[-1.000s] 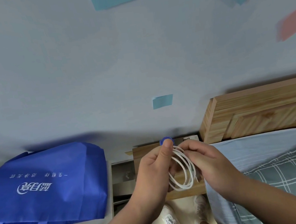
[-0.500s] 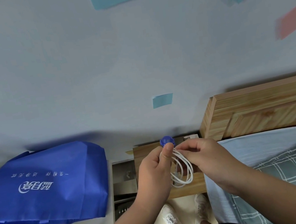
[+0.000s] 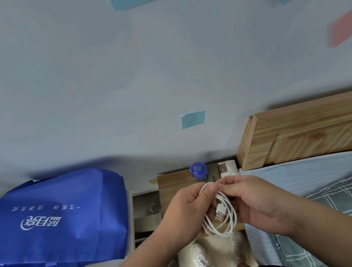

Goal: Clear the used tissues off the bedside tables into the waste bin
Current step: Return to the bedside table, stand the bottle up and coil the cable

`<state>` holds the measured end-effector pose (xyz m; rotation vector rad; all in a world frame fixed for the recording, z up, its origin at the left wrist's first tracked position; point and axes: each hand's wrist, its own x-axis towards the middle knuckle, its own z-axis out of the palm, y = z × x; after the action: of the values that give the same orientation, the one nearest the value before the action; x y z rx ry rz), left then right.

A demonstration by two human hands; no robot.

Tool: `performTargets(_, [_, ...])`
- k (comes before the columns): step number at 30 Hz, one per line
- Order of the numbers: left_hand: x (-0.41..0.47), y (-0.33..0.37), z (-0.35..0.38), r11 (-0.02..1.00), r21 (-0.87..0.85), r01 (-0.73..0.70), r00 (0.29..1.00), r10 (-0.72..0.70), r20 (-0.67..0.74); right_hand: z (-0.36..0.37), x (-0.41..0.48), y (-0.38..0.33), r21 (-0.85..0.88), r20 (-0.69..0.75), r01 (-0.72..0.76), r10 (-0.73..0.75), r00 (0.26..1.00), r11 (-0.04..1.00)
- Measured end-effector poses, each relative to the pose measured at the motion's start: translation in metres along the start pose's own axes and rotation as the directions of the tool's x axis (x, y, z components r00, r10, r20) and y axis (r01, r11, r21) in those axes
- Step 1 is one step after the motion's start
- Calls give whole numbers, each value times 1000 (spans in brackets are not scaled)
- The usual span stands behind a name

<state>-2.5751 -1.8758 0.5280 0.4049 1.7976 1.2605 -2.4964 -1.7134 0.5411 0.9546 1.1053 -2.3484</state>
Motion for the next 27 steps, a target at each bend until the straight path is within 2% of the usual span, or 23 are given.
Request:
performTargets(5, [6, -1, 0, 987, 146, -69, 990, 86, -115, 2, -3, 10, -152, -19, 92, -96, 995, 984])
performTargets(7, [10, -1, 1, 983, 166, -72, 977, 103, -188, 4, -8, 12, -160, -10, 150, -154, 988, 976])
performTargets(9, [12, 1, 1, 988, 136, -68, 968, 98, -230, 5, -11, 15, -250, 43, 218, -214, 976, 943])
performTargets(12, [11, 6, 5, 998, -67, -7, 968, -10, -252, 0, -10, 19, -431, 69, 283, -281, 957, 857])
performTargets(14, [9, 7, 8, 957, -287, 48, 967, -116, -227, -1, -10, 21, -360, 29, 297, -308, 951, 885])
performTargets(16, [9, 8, 8, 827, -549, 120, 971, -213, -109, -3, -10, 21, -222, 0, 299, -307, 952, 928])
performTargets(18, [6, 4, 1, 704, -690, 168, 977, -210, 24, -6, -9, 20, -97, -21, 296, -299, 954, 950])
performTargets(19, [4, 3, -1, 681, -710, 179, 981, -179, 75, -7, -9, 19, -50, -18, 292, -293, 956, 955])
performTargets(21, [1, 2, -2, 713, -678, 182, 983, -119, 139, -7, -9, 16, 27, 18, 297, -298, 954, 954])
performTargets(23, [-2, -1, -1, 809, -568, 150, 987, -87, 136, -8, -10, 13, 57, 24, 301, -302, 953, 952])
performTargets(25, [-3, -4, 0, 876, -467, 116, 992, -82, 92, -10, -10, 12, -42, -13, 327, -328, 945, 944])
performTargets(27, [-5, -4, 0, 890, -442, 114, 993, -96, 62, -11, -9, 13, -224, -47, 353, -372, 927, 908])
